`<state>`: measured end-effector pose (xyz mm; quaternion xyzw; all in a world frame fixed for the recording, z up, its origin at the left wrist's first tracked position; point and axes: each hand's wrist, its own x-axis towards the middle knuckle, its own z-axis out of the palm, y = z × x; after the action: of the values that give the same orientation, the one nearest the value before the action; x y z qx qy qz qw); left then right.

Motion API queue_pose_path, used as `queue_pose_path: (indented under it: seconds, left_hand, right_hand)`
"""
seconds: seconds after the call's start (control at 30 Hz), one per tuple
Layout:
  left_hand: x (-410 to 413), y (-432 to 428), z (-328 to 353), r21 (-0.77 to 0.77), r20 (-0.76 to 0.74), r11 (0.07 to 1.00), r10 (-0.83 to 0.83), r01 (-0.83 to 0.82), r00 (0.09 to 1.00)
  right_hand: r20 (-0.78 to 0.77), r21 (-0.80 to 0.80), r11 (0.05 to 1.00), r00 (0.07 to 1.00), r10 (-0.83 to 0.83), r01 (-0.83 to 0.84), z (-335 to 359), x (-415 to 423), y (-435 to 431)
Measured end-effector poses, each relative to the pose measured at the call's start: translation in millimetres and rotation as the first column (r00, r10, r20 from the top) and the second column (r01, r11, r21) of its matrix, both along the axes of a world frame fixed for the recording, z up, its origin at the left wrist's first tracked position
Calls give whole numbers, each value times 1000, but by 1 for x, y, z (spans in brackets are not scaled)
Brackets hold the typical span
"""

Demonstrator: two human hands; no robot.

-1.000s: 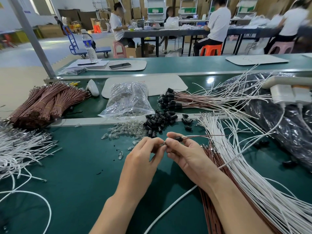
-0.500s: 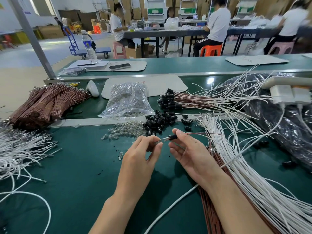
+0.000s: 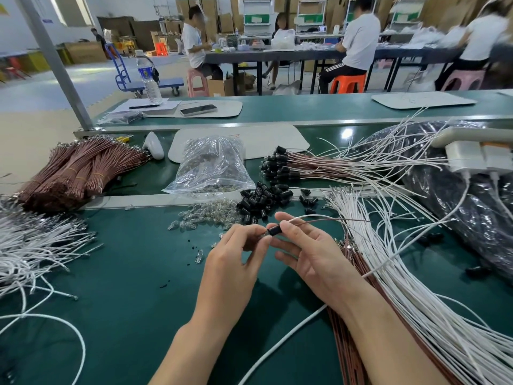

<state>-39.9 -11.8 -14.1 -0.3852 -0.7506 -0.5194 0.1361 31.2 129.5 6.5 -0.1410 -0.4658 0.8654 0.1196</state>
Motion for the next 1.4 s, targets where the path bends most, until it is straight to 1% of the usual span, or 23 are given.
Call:
queue_pose_path:
  seconds: [0.13, 0.3, 0.47, 0.53, 0.63, 0.77, 0.83, 0.9, 1.0, 1.13, 1.3, 1.4]
  left_hand:
    - [0, -1, 0, 34, 47, 999, -23, 21, 999]
    - [-2, -2, -6, 42, 108, 999, -31, 26, 994]
    - [-2, 1, -5, 71, 124, 997, -16, 7, 992]
    - [-3, 1, -4, 69, 136, 998, -21, 12, 990]
    - [-5, 1, -4, 68, 172, 998, -13, 2, 985]
    - [-6, 0, -3, 99, 282, 995, -14, -14, 959]
    - [-5, 2, -4, 70, 336, 998, -15, -9, 942]
    - [-4, 3, -6, 0, 355, 1000, -5, 6, 935]
    - [-3, 2, -8, -102, 330, 995, 28, 6, 944]
    - [-3, 1, -9, -158, 326, 986, 97, -47, 940]
    - [1, 2, -5, -271, 234, 950, 223, -156, 946]
    - [2, 2, -3, -334, 176, 923, 260, -190, 949]
  right_hand:
    - [-5, 12, 1000, 1000, 4, -4, -1, 1, -1]
    - [-4, 41, 999, 1000, -12, 12, -2, 1, -2]
    - [4, 66, 998, 1000, -9, 9, -4, -1, -6]
    - [5, 70, 997, 999, -43, 43, -4, -2, -6]
    - [6, 31, 990, 991, -136, 136, -5, -4, -3]
    - [-12, 42, 985, 986, -166, 166, -6, -4, -2]
    - [-21, 62, 983, 985, -171, 172, -6, -4, -3]
    - [-29, 99, 980, 985, -167, 170, -6, -4, -4]
    - [-44, 155, 980, 992, -121, 126, -6, -4, -8]
    - [-38, 187, 980, 998, -57, 63, -6, -4, -13]
    - [-24, 206, 978, 1000, -17, 22, -6, -4, -12]
    - [-24, 207, 978, 1000, -11, 16, -7, -5, -12]
